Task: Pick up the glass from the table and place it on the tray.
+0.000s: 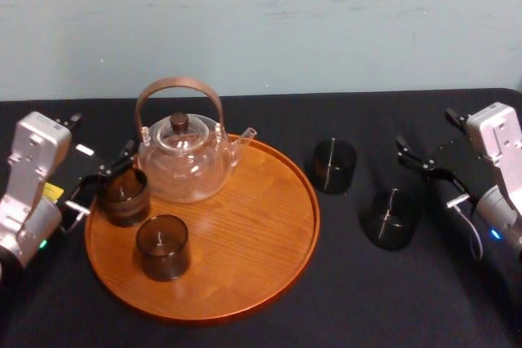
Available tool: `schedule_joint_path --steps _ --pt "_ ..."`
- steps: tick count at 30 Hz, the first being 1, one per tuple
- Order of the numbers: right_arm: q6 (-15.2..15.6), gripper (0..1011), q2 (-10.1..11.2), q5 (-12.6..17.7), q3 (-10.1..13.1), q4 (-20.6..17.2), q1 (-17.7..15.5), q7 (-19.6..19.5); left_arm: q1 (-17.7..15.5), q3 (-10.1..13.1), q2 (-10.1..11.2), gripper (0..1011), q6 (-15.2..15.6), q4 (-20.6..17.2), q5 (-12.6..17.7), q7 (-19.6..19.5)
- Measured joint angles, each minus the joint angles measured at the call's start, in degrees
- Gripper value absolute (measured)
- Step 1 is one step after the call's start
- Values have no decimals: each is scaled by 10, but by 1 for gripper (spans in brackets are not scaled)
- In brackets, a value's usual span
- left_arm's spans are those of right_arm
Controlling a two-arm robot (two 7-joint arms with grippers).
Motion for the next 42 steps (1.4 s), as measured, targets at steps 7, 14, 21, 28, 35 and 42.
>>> schedule_joint_path --steps 7,14,21,28,35,42 --pt "0 1002 0 0 0 0 0 0 0 0 0 1002 0 0 0 0" --pt "0 1002 0 0 0 0 0 0 0 0 0 1001 0 0 0 0" --pt "0 1002 0 0 0 0 0 0 0 0 0 1001 0 0 0 0" --pt "0 1002 0 0 0 0 0 0 0 0 0 1001 0 0 0 0" --pt "0 1002 0 0 0 0 0 0 0 0 0 1001 0 0 0 0" --pt "0 1002 0 0 0 0 0 0 0 0 0 1001 0 0 0 0"
